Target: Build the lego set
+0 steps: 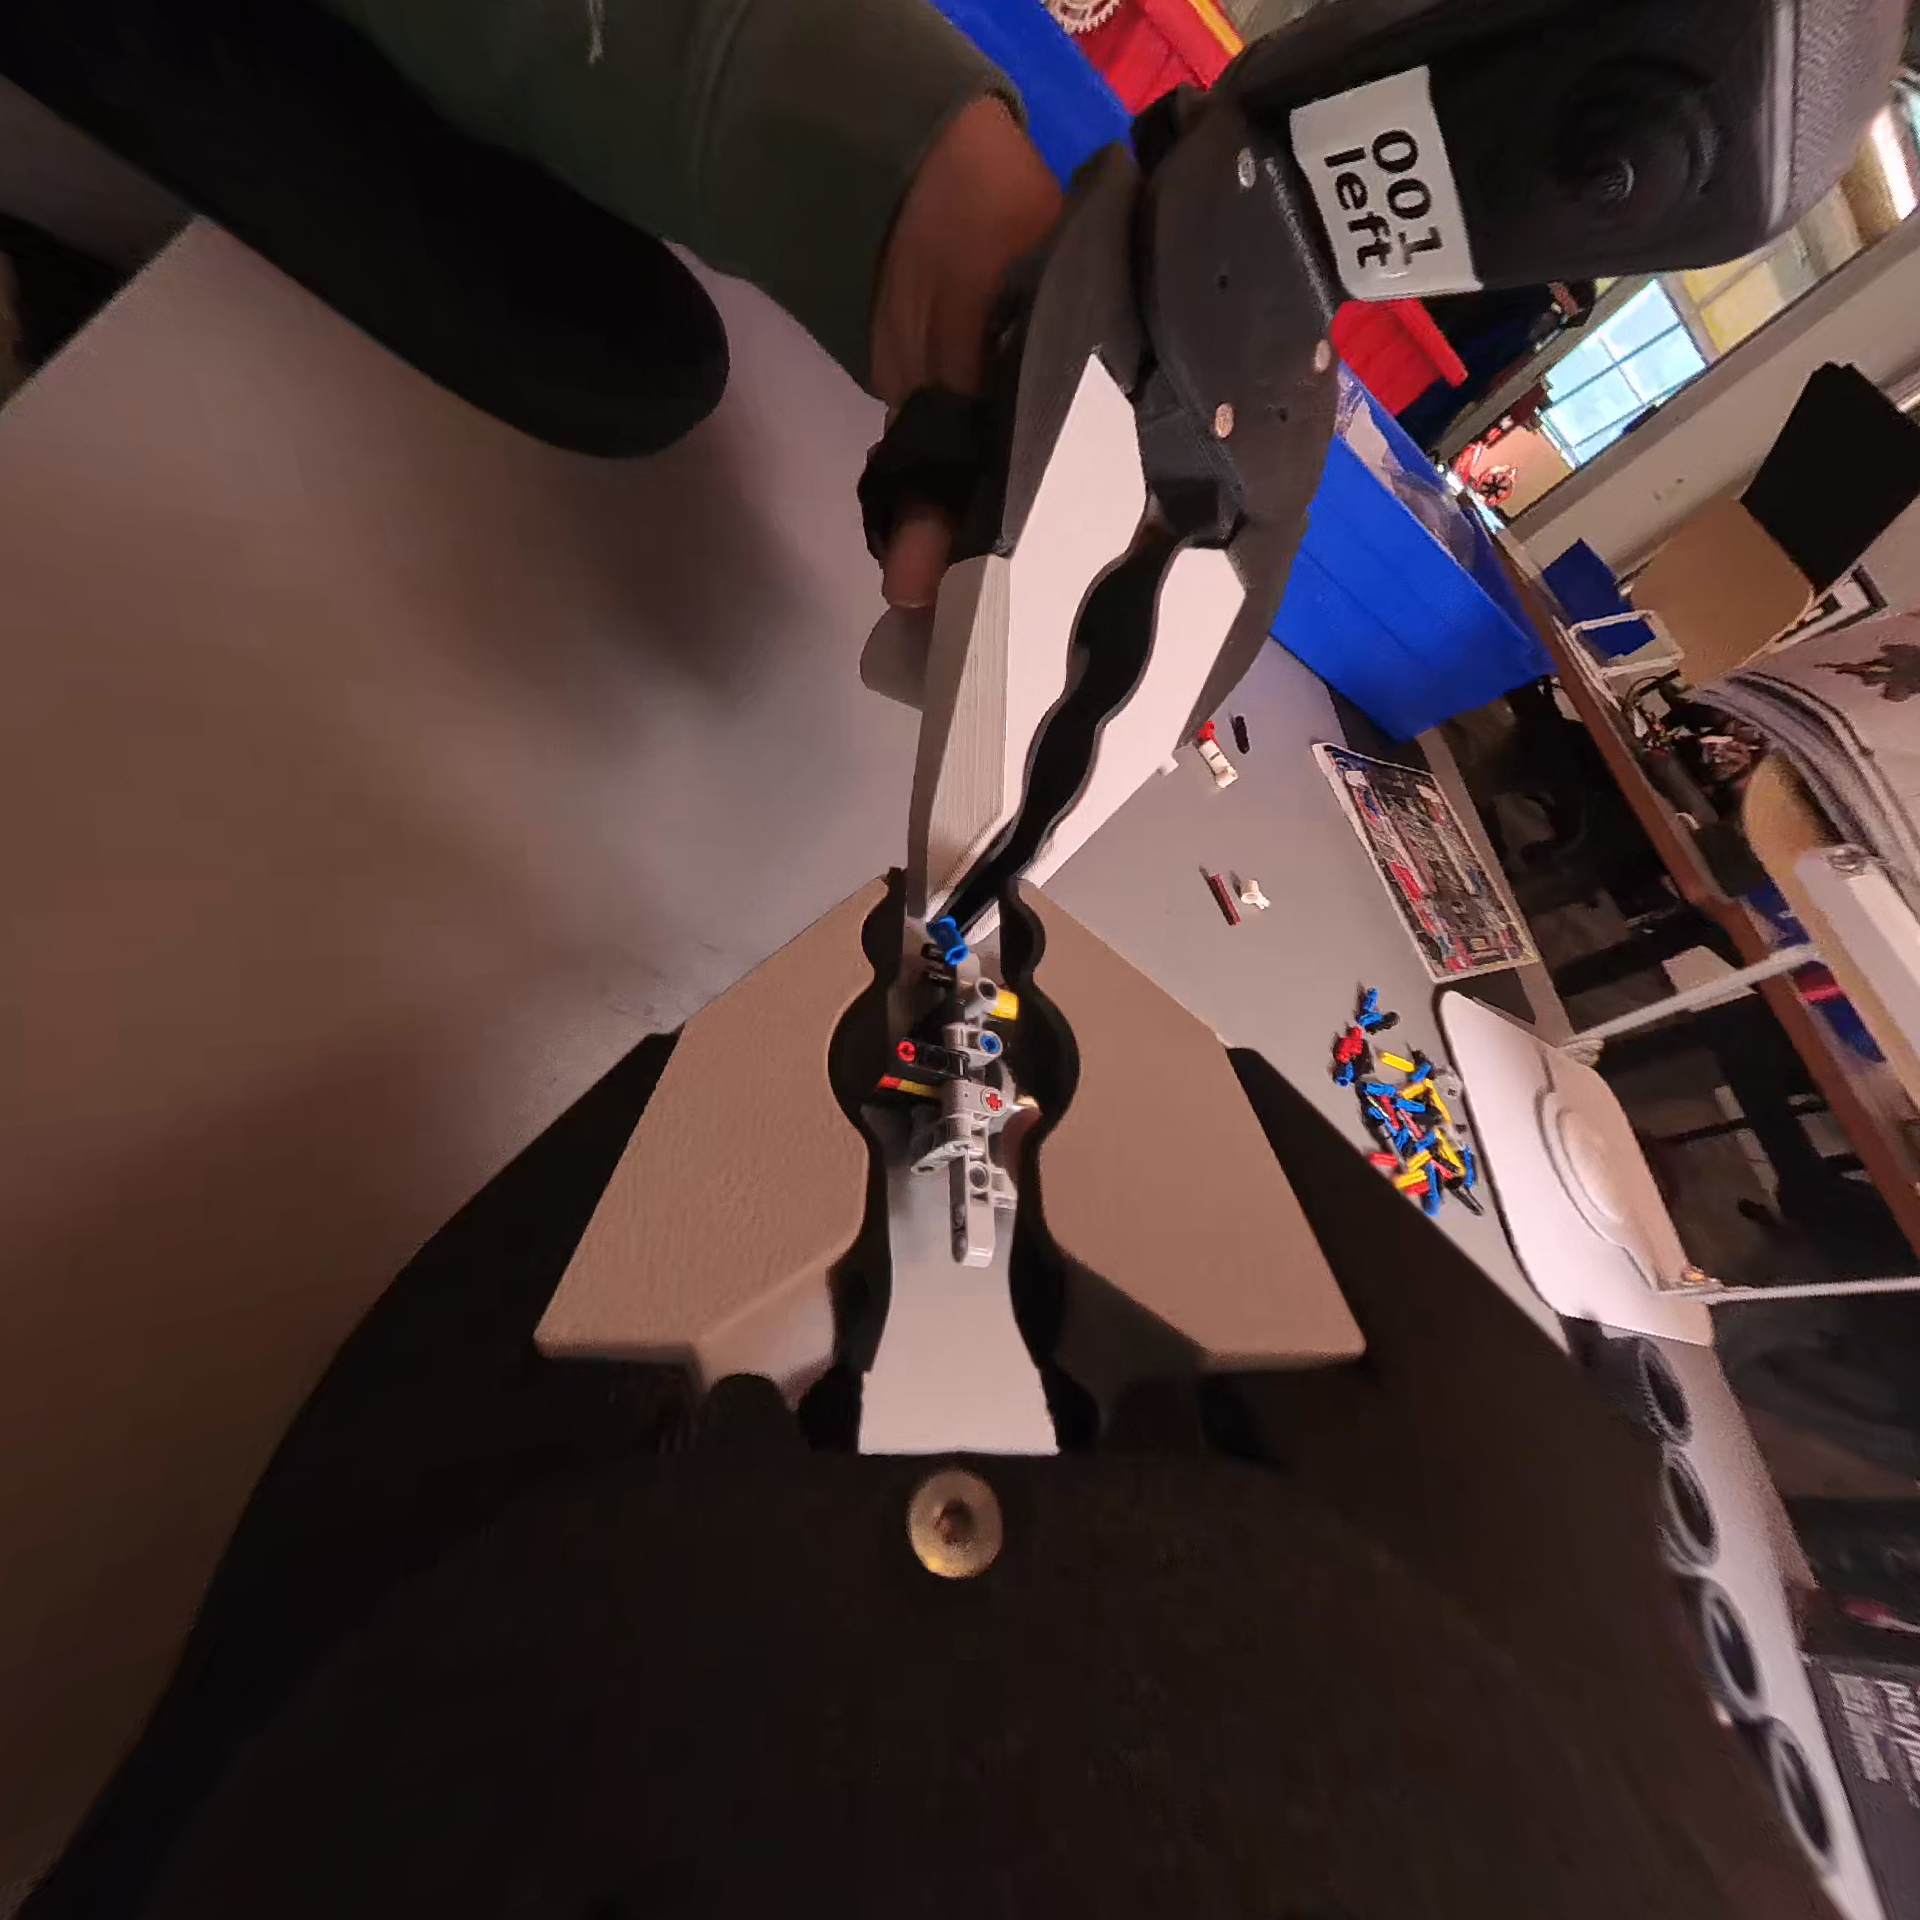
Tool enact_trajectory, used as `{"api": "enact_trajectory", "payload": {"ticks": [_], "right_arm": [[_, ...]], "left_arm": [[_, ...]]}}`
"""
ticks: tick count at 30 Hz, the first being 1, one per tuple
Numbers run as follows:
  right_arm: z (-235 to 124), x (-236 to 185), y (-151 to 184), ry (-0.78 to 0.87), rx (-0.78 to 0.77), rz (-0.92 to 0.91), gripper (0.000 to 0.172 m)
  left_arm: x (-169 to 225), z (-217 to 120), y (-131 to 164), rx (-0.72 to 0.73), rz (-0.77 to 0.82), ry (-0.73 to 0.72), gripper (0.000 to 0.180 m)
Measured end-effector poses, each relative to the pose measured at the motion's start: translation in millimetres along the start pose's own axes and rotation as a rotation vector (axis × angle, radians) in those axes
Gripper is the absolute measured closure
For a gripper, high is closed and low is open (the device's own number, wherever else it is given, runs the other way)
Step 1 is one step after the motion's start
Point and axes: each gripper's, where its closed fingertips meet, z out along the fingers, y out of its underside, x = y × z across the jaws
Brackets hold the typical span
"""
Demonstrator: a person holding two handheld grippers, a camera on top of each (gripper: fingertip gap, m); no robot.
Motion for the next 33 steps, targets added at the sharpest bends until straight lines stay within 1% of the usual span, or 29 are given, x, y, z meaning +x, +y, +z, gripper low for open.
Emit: {"api": "enact_trajectory", "payload": {"ticks": [5, 9, 12, 13, 15, 17, 18, 20, 21, 23, 24, 26, 27, 28, 30, 31, 32, 33], "right_arm": [[0, -6, 8, -0.01, -0.051, -0.061, 0.163], [2, -9, 12, -0.023, -0.066, -0.066, 0.167], [2, -6, 15, -0.033, -0.077, -0.018, 0.17], [-2, 2, 19, -0.011, -0.088, 0.023, 0.17], [-14, 29, 37, 0.072, -0.142, 0.131, 0.169], [-30, 49, 78, 0.127, -0.311, 0.246, 0.169], [-38, 54, 100, 0.147, -0.399, 0.299, 0.169], [-47, 52, 129, 0.135, -0.52, 0.373, 0.169], [-49, 47, 138, 0.116, -0.566, 0.392, 0.169], [-47, 40, 147, 0.087, -0.611, 0.4, 0.169], [-45, 40, 146, 0.087, -0.601, 0.406, 0.169], [-44, 40, 146, 0.081, -0.605, 0.423, 0.169], [-43, 41, 146, 0.086, -0.606, 0.429, 0.169], [-43, 42, 146, 0.09, -0.603, 0.435, 0.169], [-41, 40, 144, 0.072, -0.586, 0.45, 0.165], [-41, 41, 141, 0.063, -0.575, 0.466, 0.16], [-40, 46, 137, 0.065, -0.549, 0.475, 0.159], [-39, 55, 130, 0.082, -0.514, 0.483, 0.158]], "left_arm": [[1, 0, 2, 0.016, -0.012, 0.023, 0.177], [1, 2, 7, 0.037, -0.06, 0.081, 0.177], [-3, -1, 6, 0.078, -0.062, 0.08, 0.177], [-8, -5, 2, 0.112, -0.049, 0.049, 0.173], [-27, -15, 1, 0.138, -0.001, -0.078, 0.157], [-50, -22, 12, 0.101, 0.077, -0.238, 0.141], [-58, -24, 20, 0.062, 0.11, -0.291, 0.134], [-66, -21, 35, -0.023, 0.14, -0.333, 0.119], [-68, -18, 40, -0.056, 0.147, -0.334, 0.114], [-67, -10, 48, -0.111, 0.149, -0.309, 0.109], [-67, -6, 52, -0.137, 0.152, -0.301, 0.107], [-66, 0, 54, -0.154, 0.158, -0.291, 0.109], [-66, 1, 53, -0.149, 0.157, -0.294, 0.115], [-67, 2, 53, -0.15, 0.162, -0.303, 0.118], [-67, 1, 52, -0.148, 0.167, -0.312, 0.13], [-68, 0, 53, -0.148, 0.175, -0.321, 0.138], [-68, -2, 53, -0.148, 0.183, -0.327, 0.147], [-67, -3, 54, -0.146, 0.183, -0.325, 0.148]]}}
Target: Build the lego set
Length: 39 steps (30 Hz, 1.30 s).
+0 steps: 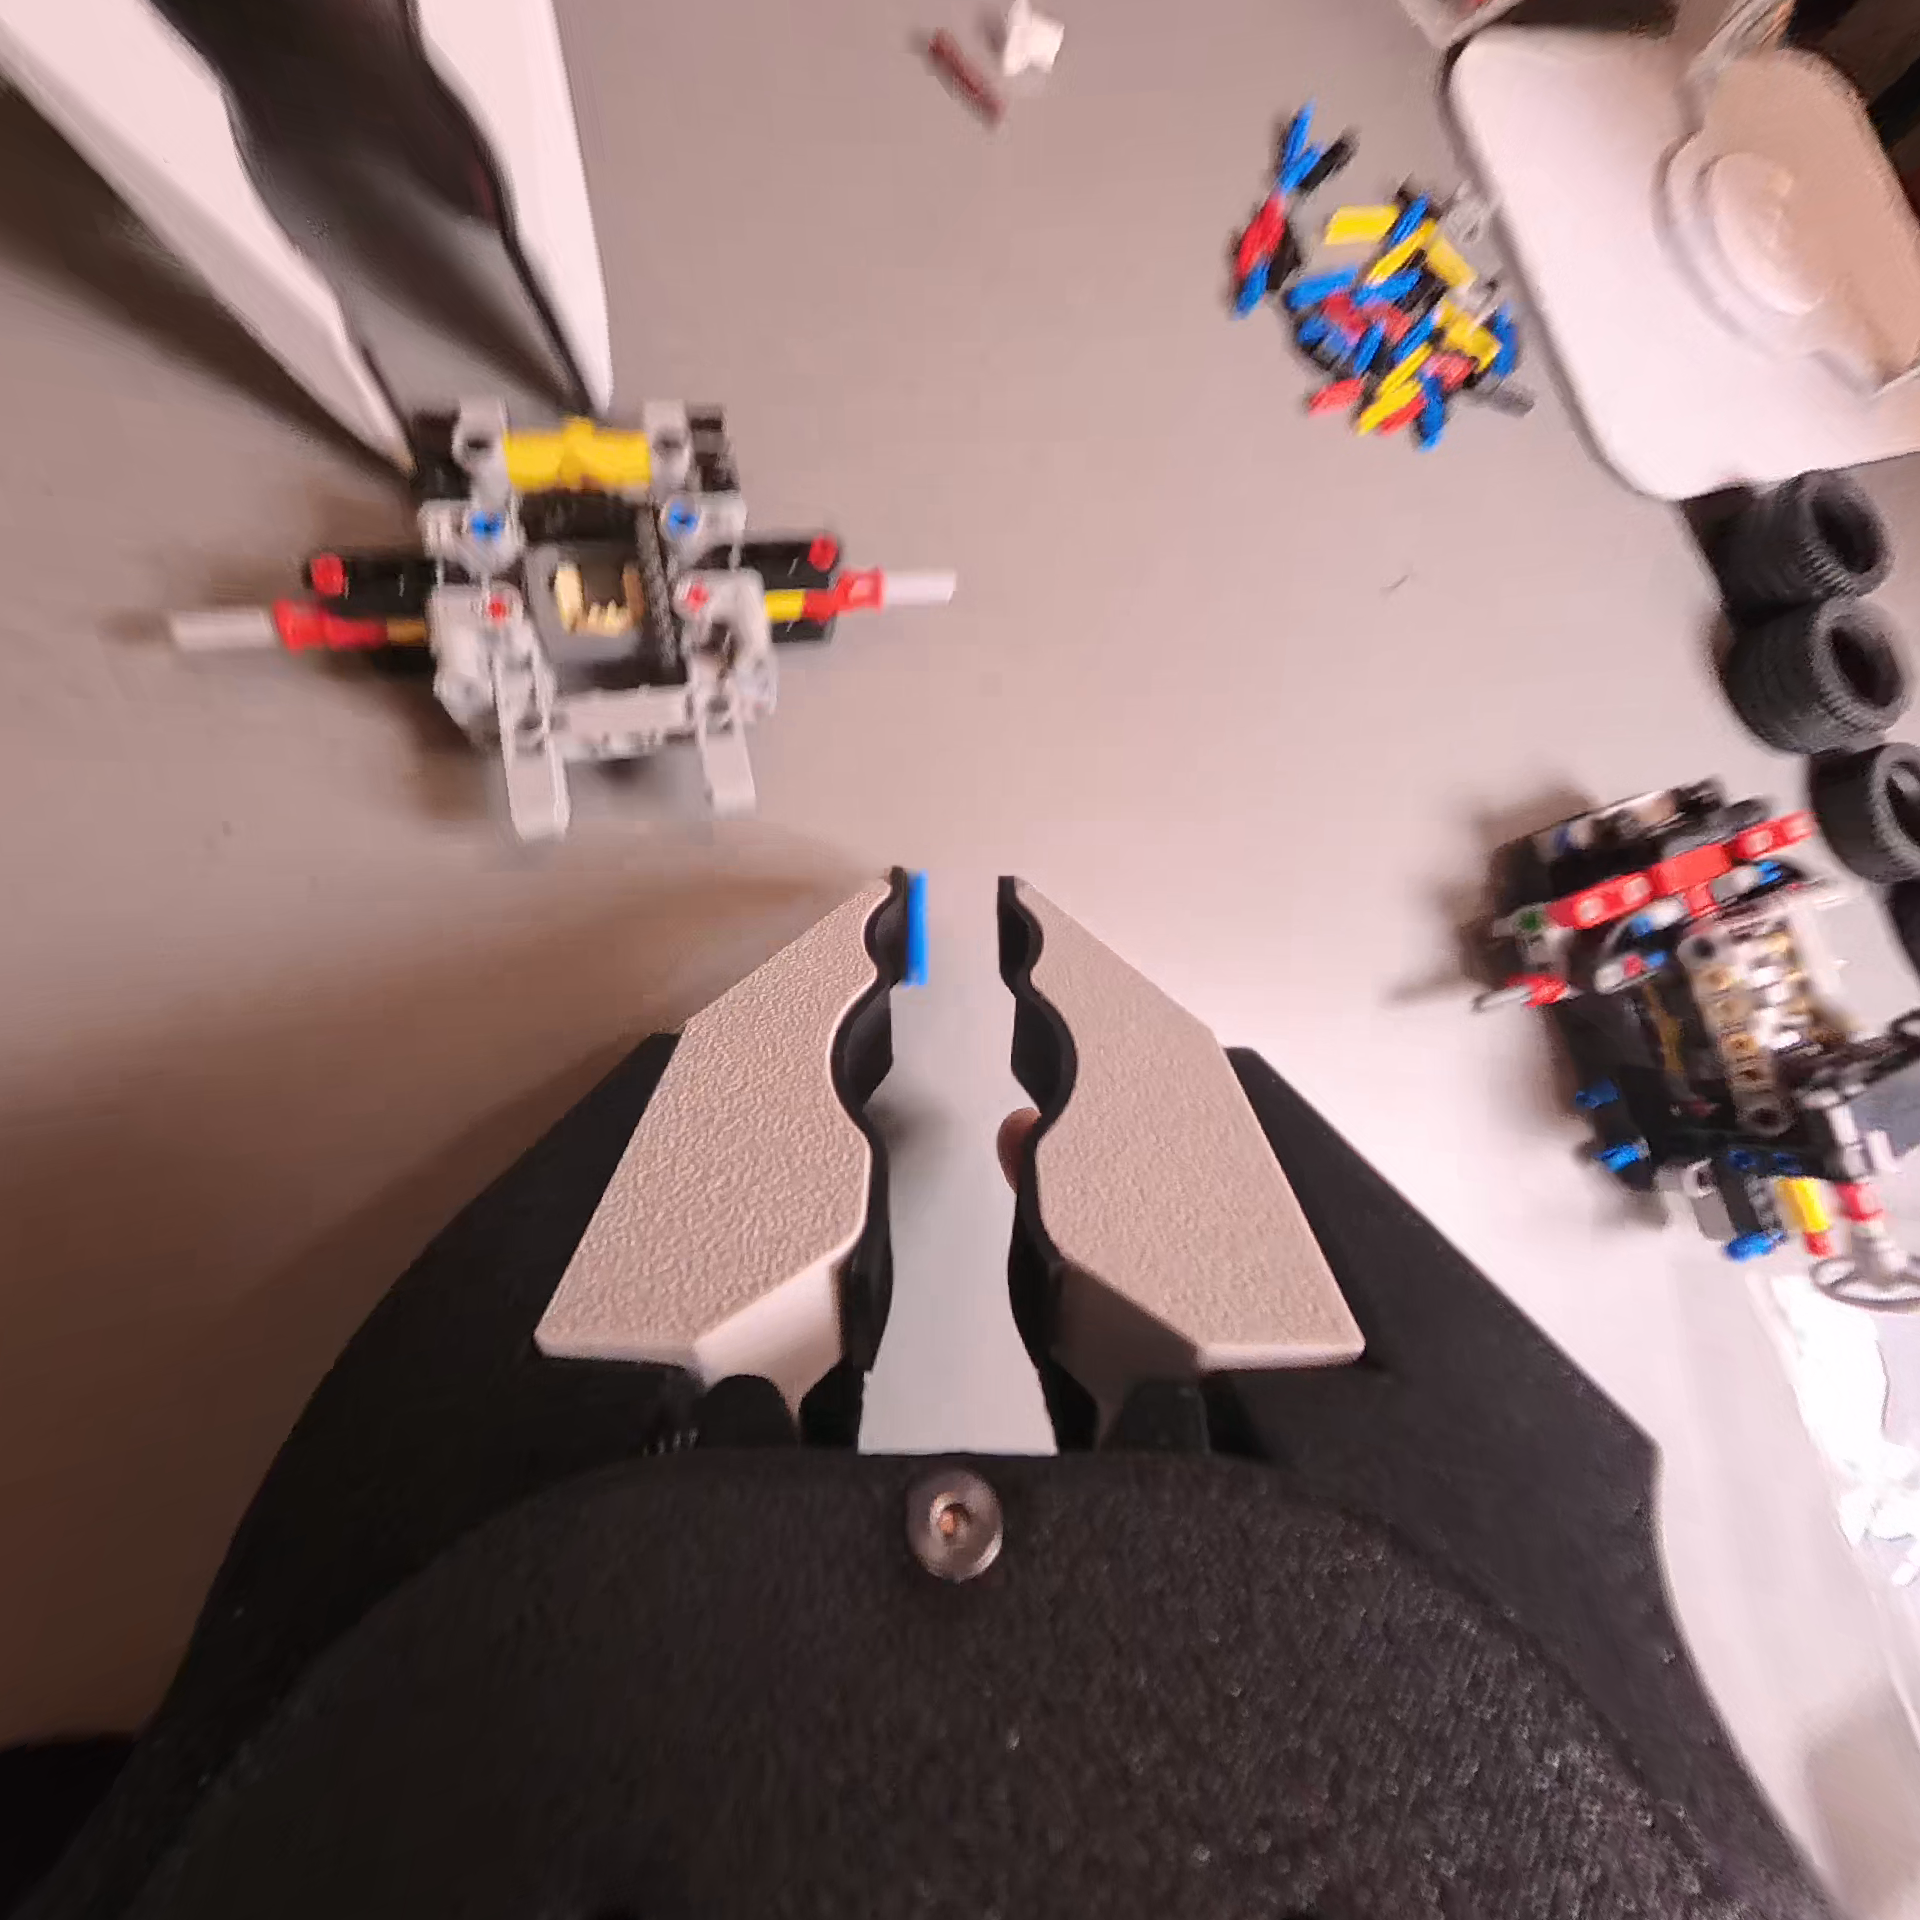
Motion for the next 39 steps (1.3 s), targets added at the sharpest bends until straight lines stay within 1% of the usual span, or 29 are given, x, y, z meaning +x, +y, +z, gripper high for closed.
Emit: {"api": "enact_trajectory", "payload": {"ticks": [2, 4, 7, 9, 12, 15, 19, 21, 25, 28, 31, 35, 39], "right_arm": [[-2, 17, -24, 0.023, 0.07, 0.022, 0.156], [6, 36, -48, 0.04, 0.111, 0.025, 0.158], [41, 56, -75, 0.026, 0.124, 0.027, 0.16], [73, 63, -86, -0.009, 0.105, 0.035, 0.159], [115, 69, -92, -0.04, 0.045, 0.04, 0.157], [140, 75, -93, -0.052, -0.021, 0.105, 0.156], [146, 81, -96, -0.052, -0.048, 0.119, 0.158], [146, 88, -98, -0.039, -0.042, 0.114, 0.161], [149, 106, -107, -0.027, -0.033, 0.164, 0.162], [157, 117, -109, -0.005, -0.072, 0.167, 0.162], [164, 111, -108, -0.062, -0.13, 0.203, 0.162], [168, 107, -102, -0.074, -0.208, 0.215, 0.164], [170, 106, -104, -0.082, -0.233, 0.23, 0.168]], "left_arm": [[4, -2, 0, 0.009, -0.011, 0.029, 0.148], [11, -5, -1, 0.021, -0.01, 0.069, 0.153], [15, -9, -4, 0.061, -0.025, 0.095, 0.155], [5, -13, -7, 0.1, -0.039, 0.038, 0.155], [-20, -22, -11, 0.158, -0.054, -0.103, 0.155], [-35, -26, -11, 0.191, -0.077, -0.165, 0.156], [-43, -30, -11, 0.211, -0.084, -0.193, 0.157], [-43, -31, -13, 0.218, -0.085, -0.188, 0.157], [-44, -30, -12, 0.208, -0.067, -0.196, 0.158], [-43, -29, -11, 0.201, -0.066, -0.194, 0.159], [-42, -29, -12, 0.203, -0.067, -0.192, 0.159], [-42, -30, -12, 0.204, -0.065, -0.194, 0.159], [-42, -31, -13, 0.204, -0.062, -0.195, 0.159]]}}
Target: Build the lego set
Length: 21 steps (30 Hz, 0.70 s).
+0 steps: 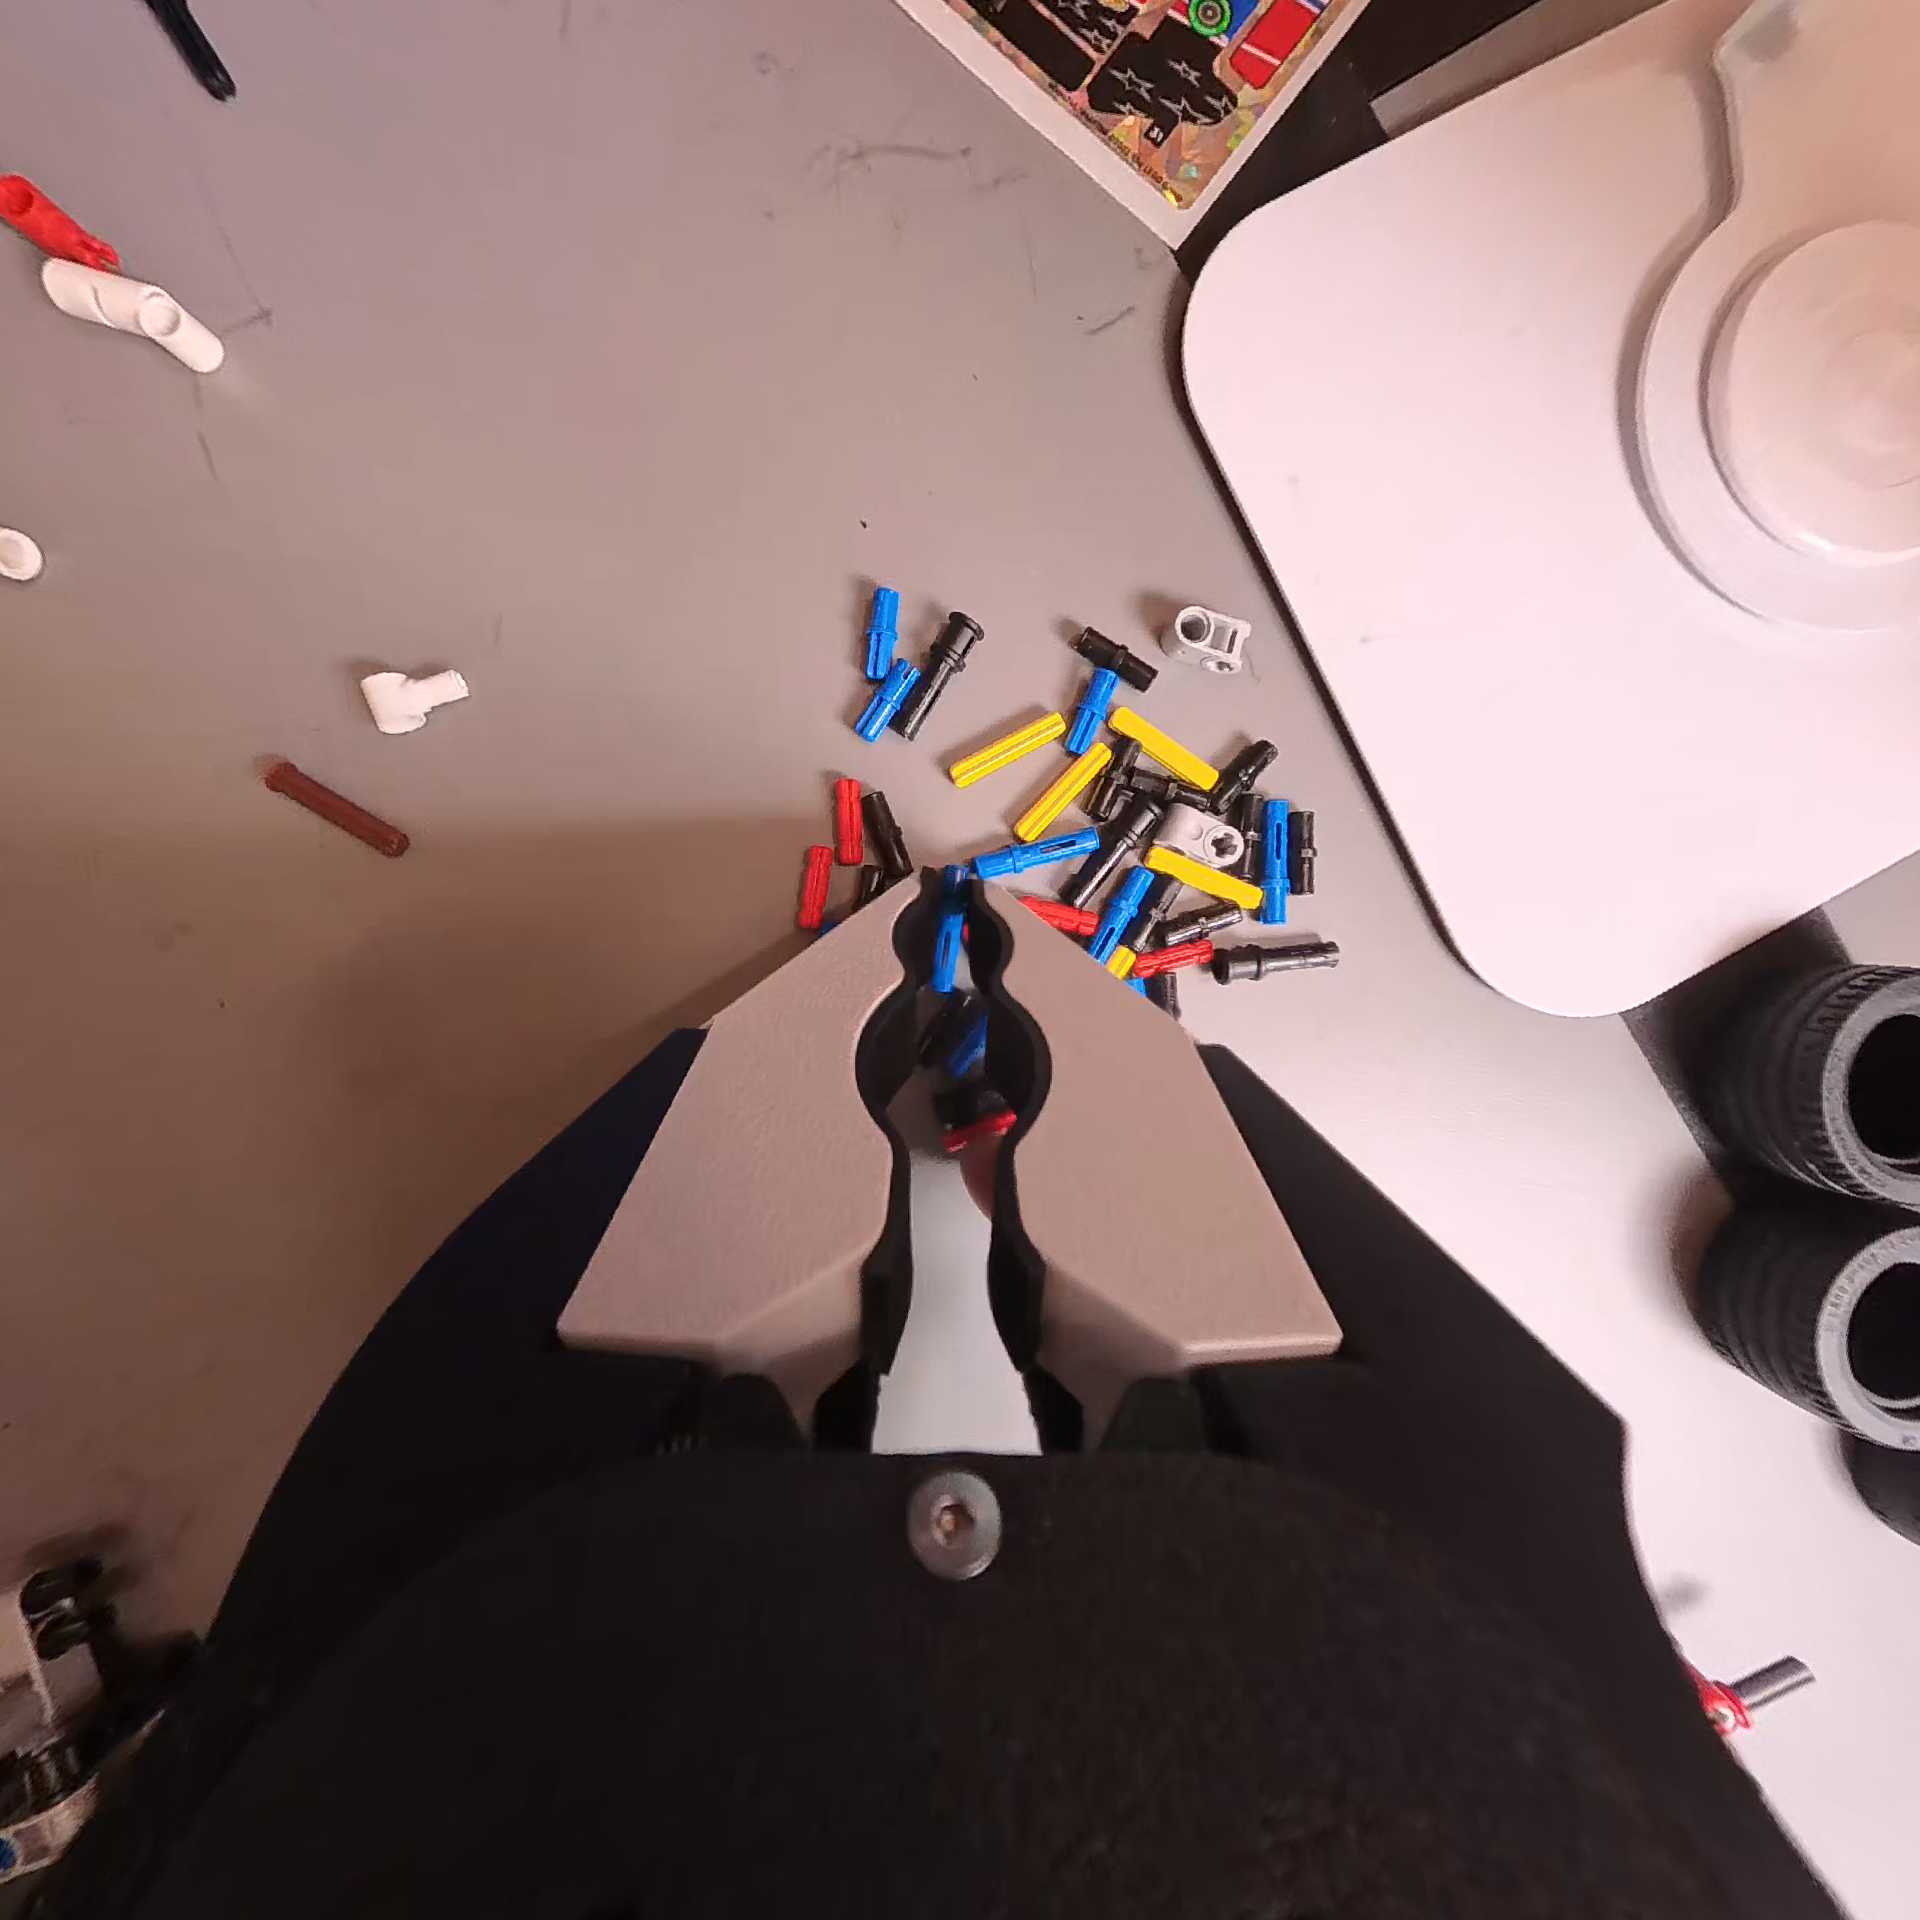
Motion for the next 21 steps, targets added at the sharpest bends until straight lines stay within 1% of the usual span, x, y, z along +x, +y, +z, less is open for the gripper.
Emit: {"api": "enact_trajectory", "payload": {"ticks": [4, 6, 7, 9, 11, 13, 15, 18, 21], "right_arm": [[-1, 0, 1, 0.003, -0.012, -0.01, 0.169], [-10, -4, -6, -0.015, 0.052, -0.022, 0.169], [-21, -8, -12, -0.03, 0.11, -0.036, 0.169], [-52, -24, -23, -0.088, 0.264, -0.085, 0.168], [-85, -43, -14, -0.136, 0.342, -0.132, 0.168], [-107, -62, 19, -0.188, 0.304, -0.184, 0.169], [-120, -80, 65, -0.221, 0.219, -0.238, 0.169], [-131, -107, 127, -0.263, 0.109, -0.311, 0.169], [-132, -136, 168, -0.268, 0.046, -0.395, 0.169]], "left_arm": [[0, 0, 0, -0.005, 0.013, -0.01, 0.16], [-1, 0, 0, -0.003, 0.011, -0.015, 0.16], [-1, 0, 0, -0.002, 0.006, -0.013, 0.16], [1, -1, 1, -0.004, -0.003, -0.001, 0.158], [4, 0, 2, -0.014, -0.008, 0.02, 0.154], [8, 2, 5, -0.032, -0.008, 0.042, 0.147], [12, 4, 7, -0.045, 0.001, 0.056, 0.144], [14, 6, 8, -0.053, 0.015, 0.06, 0.142], [17, 8, 11, -0.066, 0.026, 0.062, 0.142]]}}
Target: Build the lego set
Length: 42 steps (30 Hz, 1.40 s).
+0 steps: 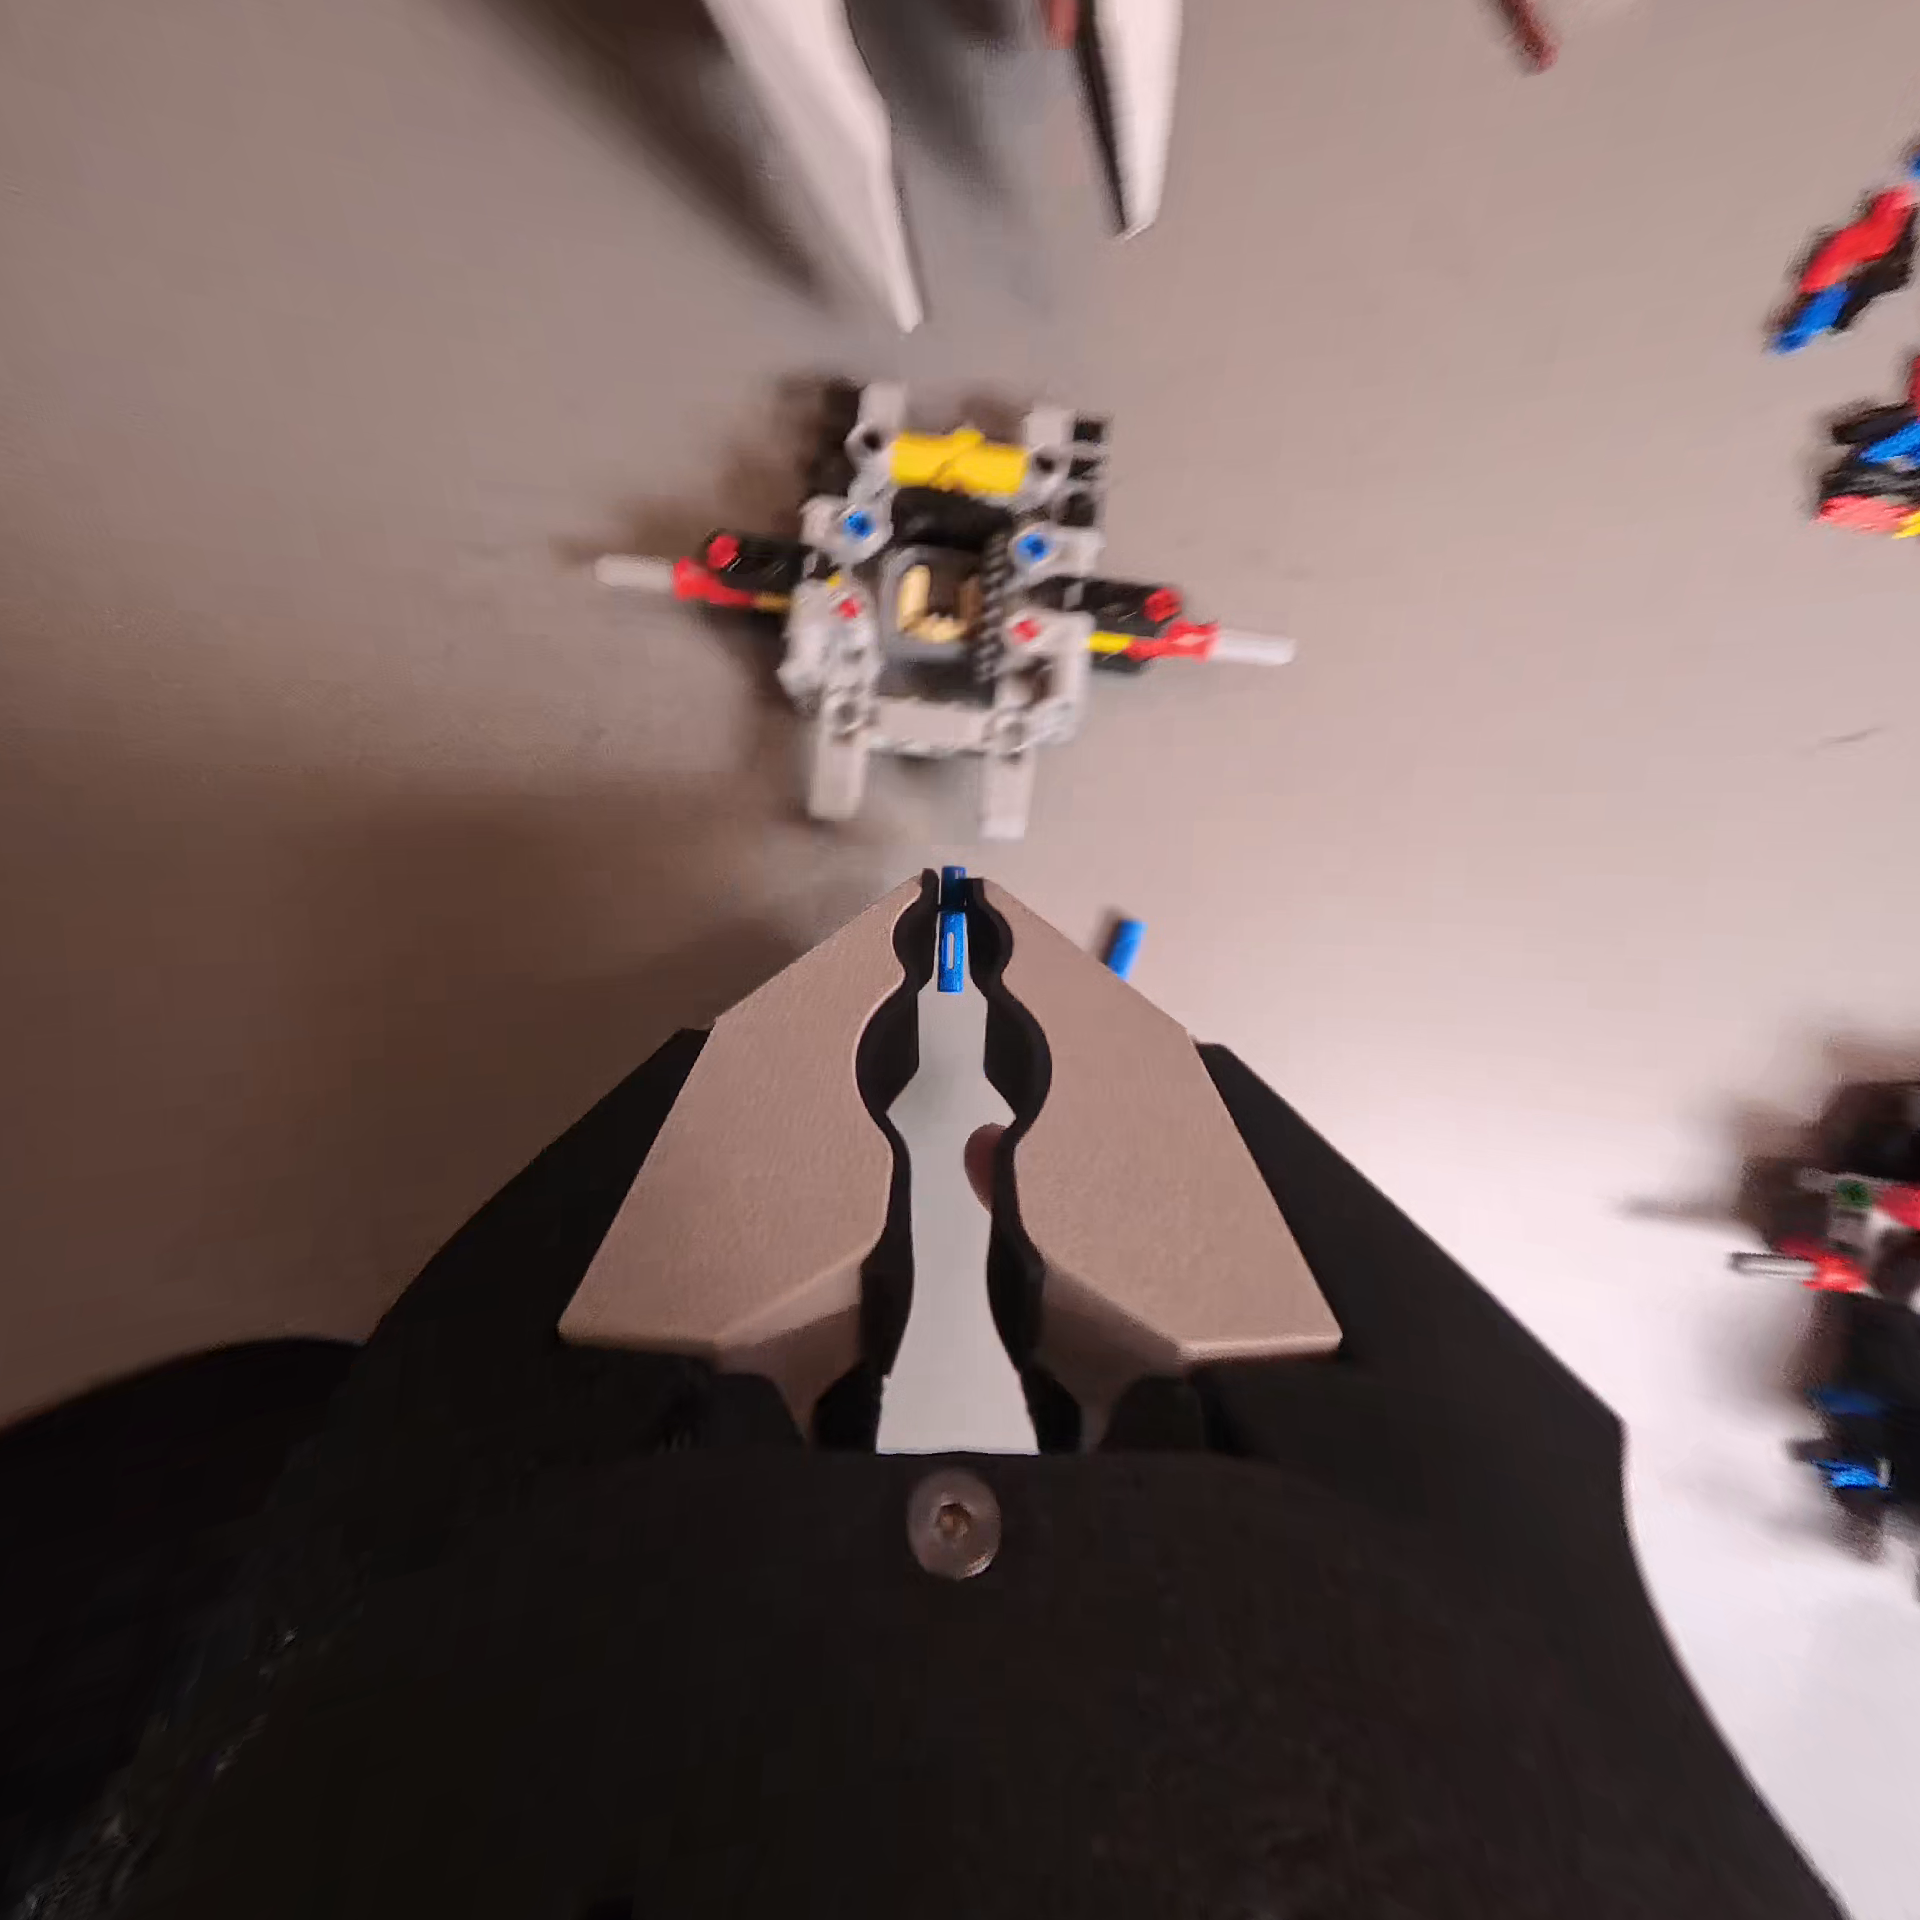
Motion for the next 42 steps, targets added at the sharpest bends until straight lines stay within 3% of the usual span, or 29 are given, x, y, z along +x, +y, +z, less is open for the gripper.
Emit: {"api": "enact_trajectory", "payload": {"ticks": [3, 13, 20, 26, 31, 42], "right_arm": [[10, -14, 13, 0.056, -0.064, -0.07, 0.169], [16, -15, 2, 0.1, -0.022, -0.065, 0.168], [13, -12, 4, 0.116, 0.05, -0.005, 0.162], [-9, -5, -21, 0.14, 0.259, 0.045, 0.156], [-2, -1, -15, 0.17, 0.244, 0.031, 0.146], [5, -8, -19, 0.143, 0.263, 0.023, 0.141]], "left_arm": [[1, 1, 1, -0.01, 0.017, -0.015, 0.142], [1, 2, 5, -0.041, 0.029, -0.058, 0.141], [2, 2, 6, -0.05, 0.041, -0.059, 0.141], [2, 1, 5, -0.034, 0.029, -0.049, 0.14], [0, -1, 3, -0.017, 0.002, -0.042, 0.14], [8, -1, 3, -0.016, 0.032, 0.0, 0.143]]}}
